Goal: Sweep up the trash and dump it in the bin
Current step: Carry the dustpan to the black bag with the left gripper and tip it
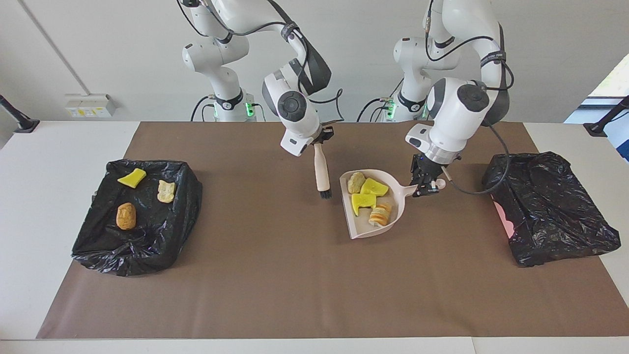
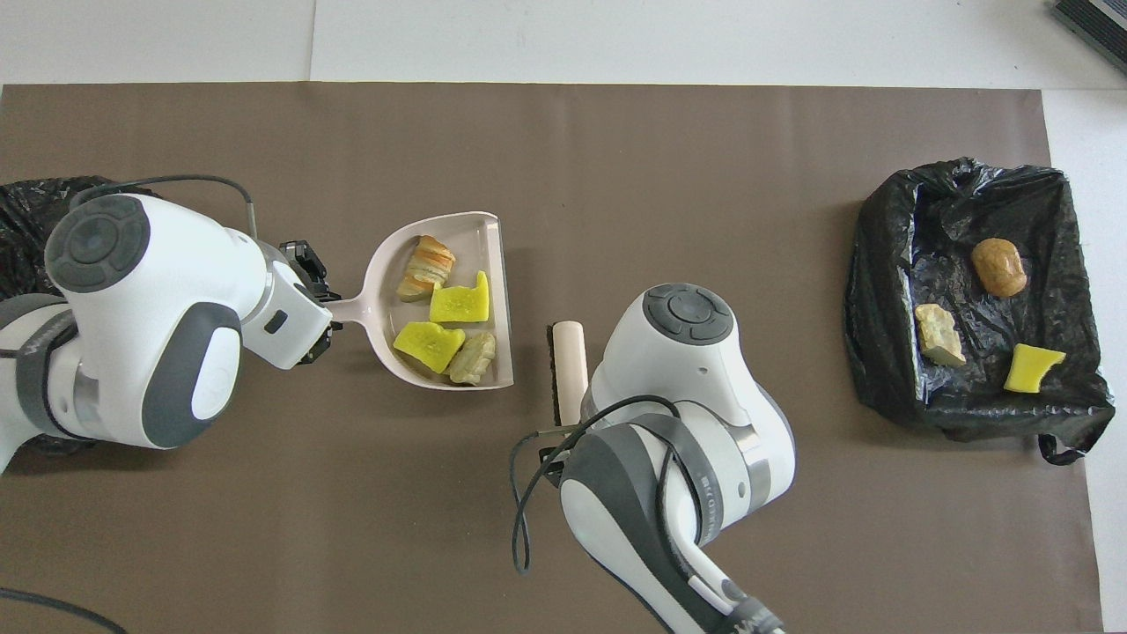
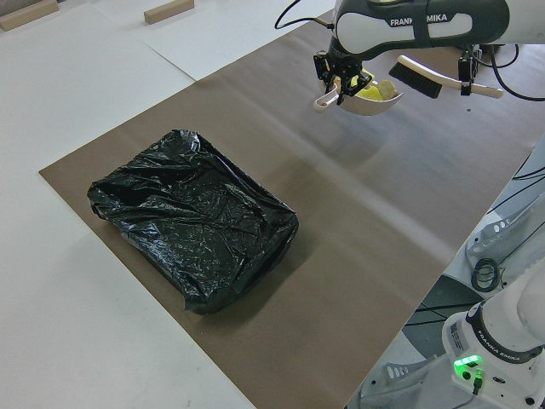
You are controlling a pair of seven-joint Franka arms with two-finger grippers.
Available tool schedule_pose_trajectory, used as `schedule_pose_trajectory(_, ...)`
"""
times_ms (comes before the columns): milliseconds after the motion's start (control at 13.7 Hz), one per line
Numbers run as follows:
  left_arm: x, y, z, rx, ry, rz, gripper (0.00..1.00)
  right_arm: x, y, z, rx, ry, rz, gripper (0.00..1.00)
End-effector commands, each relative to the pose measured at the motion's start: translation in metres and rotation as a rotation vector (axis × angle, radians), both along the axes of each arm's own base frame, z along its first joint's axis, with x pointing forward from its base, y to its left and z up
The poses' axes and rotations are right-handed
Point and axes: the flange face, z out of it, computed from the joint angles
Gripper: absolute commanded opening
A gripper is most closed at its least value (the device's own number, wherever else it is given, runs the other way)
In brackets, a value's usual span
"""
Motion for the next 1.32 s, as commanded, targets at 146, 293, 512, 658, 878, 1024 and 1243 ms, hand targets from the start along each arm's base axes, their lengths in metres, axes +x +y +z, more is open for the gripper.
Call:
schedule_pose_trajectory(146, -0.014, 0.148, 0.040, -0.114, 0.077, 0.278, 0.00, -0.037, -0.018, 0.036, -0.049, -0.013, -0.114, 0.00)
schedule_pose_trajectory(293, -0.014, 0.201, 0.062, -0.140, 0.067, 0.323, 0.00, -0.075, -0.002, 0.010, -0.080, -0.004, -0.083, 0.00)
schedule_pose_trajectory(512, -0.025, 0.281, 0.077, -0.212, 0.034, 0.434, 0.00, -0.107, 0.017, -0.031, -0.108, -0.010, -0.042, 0.00)
schedule_pose_trajectory(658, -0.037, 0.328, 0.088, -0.212, 0.005, 0.464, 0.00, -0.122, 0.021, -0.051, -0.142, -0.005, -0.012, 0.00)
schedule_pose_trajectory(878, -0.055, 0.409, 0.111, -0.167, -0.069, 0.435, 0.00, -0.140, 0.022, -0.075, -0.202, -0.021, 0.017, 0.00)
schedule_pose_trajectory(1024, -0.059, 0.448, 0.125, -0.073, -0.078, 0.426, 0.00, -0.139, 0.023, -0.085, -0.231, -0.024, -0.017, 0.00)
schedule_pose_trajectory(1243, -0.062, 0.482, 0.131, 0.076, -0.053, 0.417, 0.00, -0.140, 0.033, -0.097, -0.238, -0.045, -0.040, 0.00)
